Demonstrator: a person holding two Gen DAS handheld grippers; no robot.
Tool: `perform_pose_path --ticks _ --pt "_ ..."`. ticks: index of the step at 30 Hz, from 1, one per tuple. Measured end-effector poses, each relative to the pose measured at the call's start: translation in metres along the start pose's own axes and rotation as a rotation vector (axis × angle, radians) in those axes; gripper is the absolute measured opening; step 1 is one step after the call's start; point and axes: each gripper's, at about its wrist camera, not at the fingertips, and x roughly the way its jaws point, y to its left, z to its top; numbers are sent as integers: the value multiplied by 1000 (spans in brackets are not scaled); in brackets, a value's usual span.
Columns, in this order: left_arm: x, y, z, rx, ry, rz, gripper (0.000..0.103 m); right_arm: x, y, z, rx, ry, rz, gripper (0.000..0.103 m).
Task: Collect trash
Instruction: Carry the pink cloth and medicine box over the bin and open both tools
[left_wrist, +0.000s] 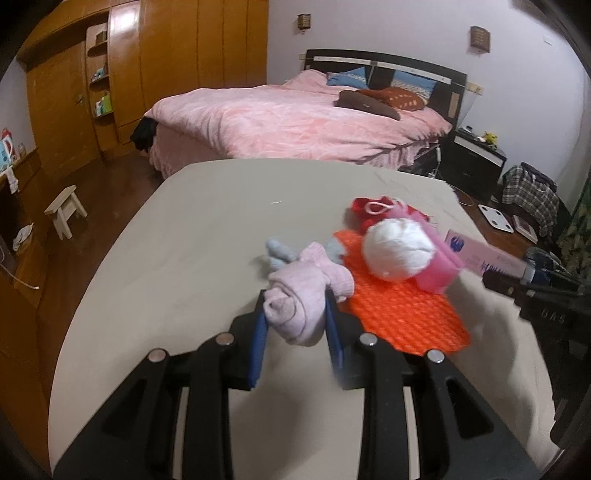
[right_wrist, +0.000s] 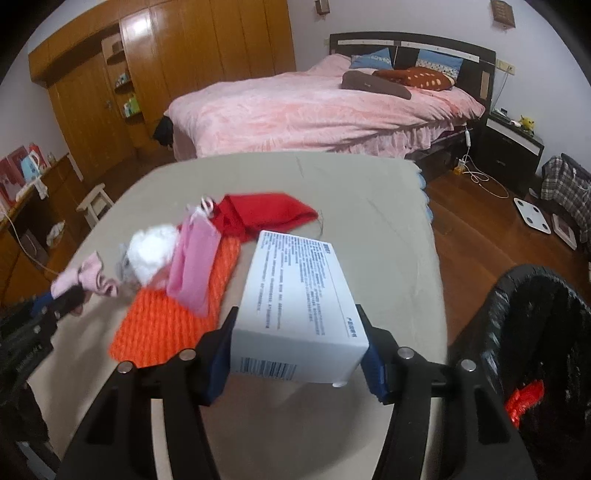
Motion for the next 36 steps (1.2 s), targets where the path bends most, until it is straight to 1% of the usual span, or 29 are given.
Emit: perform_pose_path --ticks 5,10,12,16,17,18,19,22,28,31,36 --pt "1 -12 -7 22 14 -11 28 9 -4 -14 4 47 4 60" --pt "3 -17 -11 36 19 -4 28 18 -6 -16 30 72 17 60" --pt "4 -16 -12 37 24 0 28 23 -7 -16 45 81 15 67" --pt "6 -13 -12 35 31 4 28 32 -8 -19 46 94 -1 68" --pt "6 -13 -12 36 32 5 28 32 -7 -19 43 91 -3 67" --pt "6 -13 -12 37 33 5 28 31 -7 -19 39 86 2 57" --pt "6 -14 -12 40 32 5 28 30 -7 -18 37 85 6 57" --pt "6 -15 -10 43 29 1 28 19 -7 -15 32 56 3 56" --pt "-3 -21 -4 42 6 -14 28 -16 -7 -6 17 -22 0 56" --pt "-11 -31 0 49 -14 -29 28 -32 -11 -1 32 -45 8 56" --pt "-25 -46 8 54 -45 -47 28 -60 -21 5 59 -79 -3 56"
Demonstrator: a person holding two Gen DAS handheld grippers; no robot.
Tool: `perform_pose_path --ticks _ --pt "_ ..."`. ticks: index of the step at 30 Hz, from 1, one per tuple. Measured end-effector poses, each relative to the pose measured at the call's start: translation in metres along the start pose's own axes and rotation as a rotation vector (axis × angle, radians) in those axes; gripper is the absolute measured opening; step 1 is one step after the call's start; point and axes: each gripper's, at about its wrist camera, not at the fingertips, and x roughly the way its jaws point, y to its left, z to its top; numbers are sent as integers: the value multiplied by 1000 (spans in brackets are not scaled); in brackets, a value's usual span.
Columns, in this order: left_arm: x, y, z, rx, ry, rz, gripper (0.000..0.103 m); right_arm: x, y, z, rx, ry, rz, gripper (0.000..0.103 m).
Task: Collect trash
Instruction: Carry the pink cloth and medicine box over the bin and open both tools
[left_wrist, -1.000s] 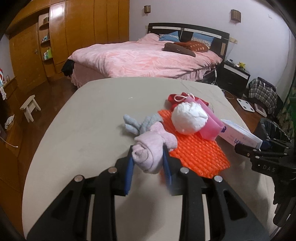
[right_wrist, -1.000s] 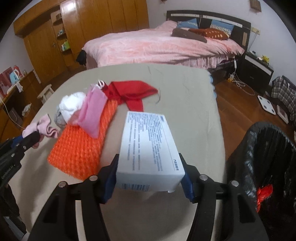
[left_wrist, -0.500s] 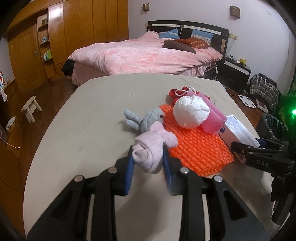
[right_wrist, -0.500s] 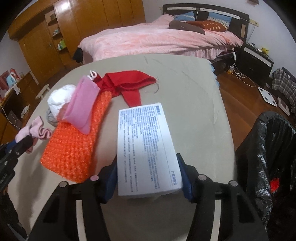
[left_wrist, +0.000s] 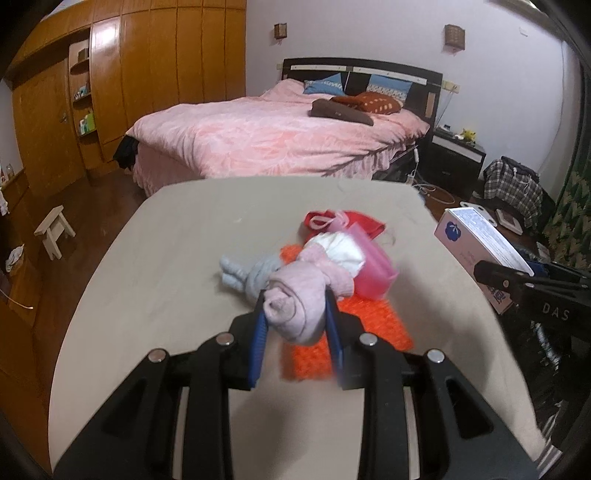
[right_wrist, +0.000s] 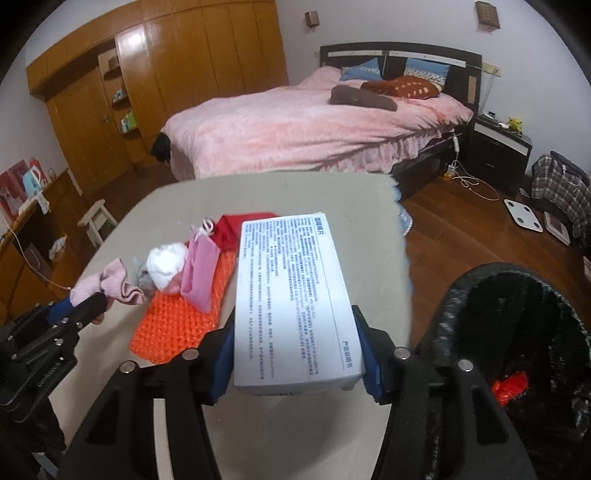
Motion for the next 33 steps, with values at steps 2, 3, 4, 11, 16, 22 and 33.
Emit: perform_pose_path --ticks 2,3,4,11,16,22,33 --pt "-6 -8 5 5 -18 -9 28 -12 -5 1 5 -16 -10 56" --pt "-10 -12 8 11 -28 -15 28 -18 -7 2 5 -24 -17 56" --pt "-13 -16 9 15 -34 -19 28 -24 -10 3 7 -35 -20 56" --pt "-35 -53 22 62 -83 -85 28 -66 -36 1 49 -100 -54 56" --pt "-46 -86 26 105 -104 -152 28 -92 -60 -4 76 -135 -107 56" --pt "-52 -123 26 149 -112 -228 28 -115 -95 -13 118 -159 -181 56" --pt "-45 -201 24 253 -108 -381 28 -144 -163 -40 228 -158 -305 56"
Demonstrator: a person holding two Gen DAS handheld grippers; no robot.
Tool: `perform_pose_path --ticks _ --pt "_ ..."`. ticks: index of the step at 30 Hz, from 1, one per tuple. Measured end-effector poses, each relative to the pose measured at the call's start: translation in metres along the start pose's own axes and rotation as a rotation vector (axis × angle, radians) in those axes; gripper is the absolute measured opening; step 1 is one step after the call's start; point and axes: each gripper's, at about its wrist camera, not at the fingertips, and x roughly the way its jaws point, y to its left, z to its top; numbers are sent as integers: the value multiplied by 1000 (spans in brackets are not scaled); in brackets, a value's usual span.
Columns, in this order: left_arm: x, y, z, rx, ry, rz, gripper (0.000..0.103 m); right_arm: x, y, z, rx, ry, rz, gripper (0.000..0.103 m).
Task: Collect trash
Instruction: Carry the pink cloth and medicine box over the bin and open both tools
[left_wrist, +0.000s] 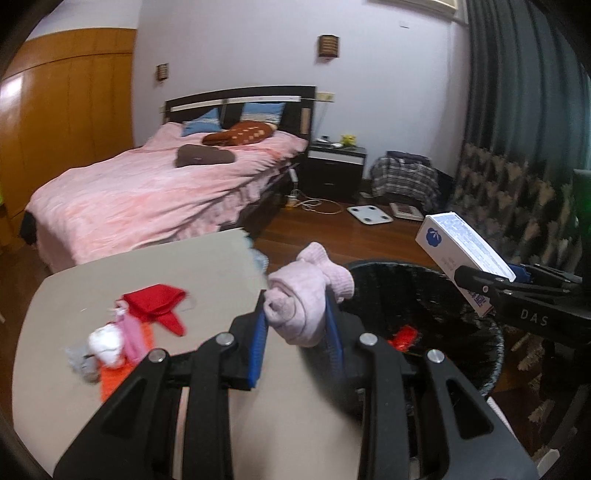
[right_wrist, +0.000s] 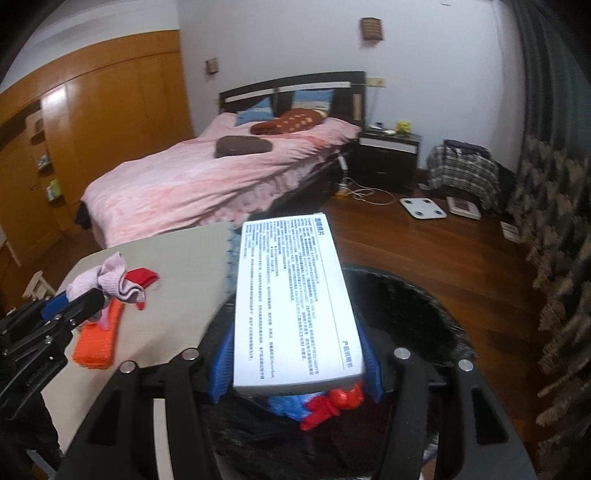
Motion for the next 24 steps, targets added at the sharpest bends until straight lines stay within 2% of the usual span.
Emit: perform_pose_path --ticks 14,16,17,18,20,22,24 --pt "50 -60 7 90 26 -161 28 1 -56 -1 53 -5 -99 57" --pt "55 -63 6 97 35 -196 32 3 -59 -1 51 -7 -118 57" --pt "57 -62 5 95 35 -208 38 2 -59 -1 52 -9 -125 60" --pt "58 -63 6 89 36 -213 52 1 -60 -1 52 -13 -129 68" --pt "56 -57 4 71 30 -216 65 -2 -60 -3 45 -31 -145 79" --pt "54 -47 3 55 30 -203 68 -4 -58 -2 36 -44 -156 86" --pt "50 -40 2 44 25 -178 76 -6 -55 -2 33 -56 -155 98"
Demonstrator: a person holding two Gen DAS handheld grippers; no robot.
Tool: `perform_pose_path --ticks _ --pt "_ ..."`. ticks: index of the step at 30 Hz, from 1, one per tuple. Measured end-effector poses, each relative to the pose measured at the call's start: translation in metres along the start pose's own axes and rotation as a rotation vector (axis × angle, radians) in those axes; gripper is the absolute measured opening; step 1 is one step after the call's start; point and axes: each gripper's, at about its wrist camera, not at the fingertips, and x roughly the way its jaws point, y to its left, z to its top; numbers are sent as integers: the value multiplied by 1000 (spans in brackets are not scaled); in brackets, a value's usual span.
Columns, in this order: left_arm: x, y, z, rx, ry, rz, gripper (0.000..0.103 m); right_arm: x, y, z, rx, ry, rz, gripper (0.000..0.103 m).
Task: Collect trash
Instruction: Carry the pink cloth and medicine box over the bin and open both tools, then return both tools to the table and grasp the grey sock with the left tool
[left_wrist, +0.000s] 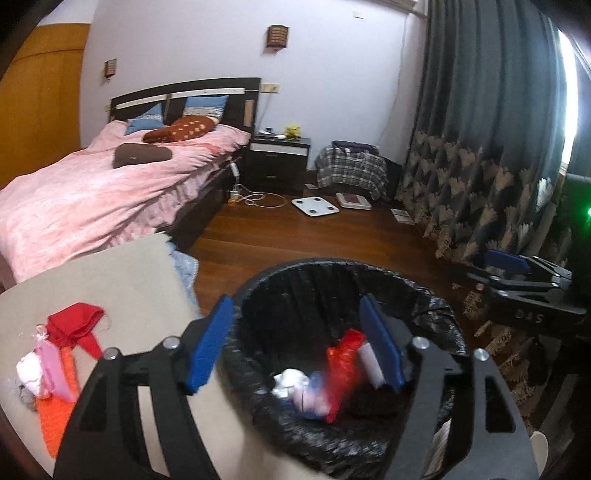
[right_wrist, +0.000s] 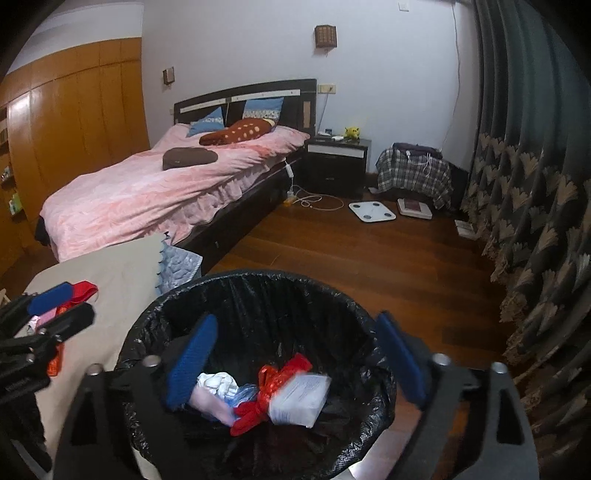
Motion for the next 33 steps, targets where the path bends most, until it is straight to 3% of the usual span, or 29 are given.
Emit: perform_pose_path --ticks 3,8,22,33 --pt "-13 16 -1 -26 -9 60 88 1 10 0 -14 18 18 97" --pt "-40 47 -11 -80 -13 165 92 2 35 -4 -39 37 60 97" --pt "-120 146 -54 -169 -18 475 93 18 161 -21 -167 59 267 97" --pt "-152 223 -80 -255 -1 626 93 41 252 -35 -237 80 389 97"
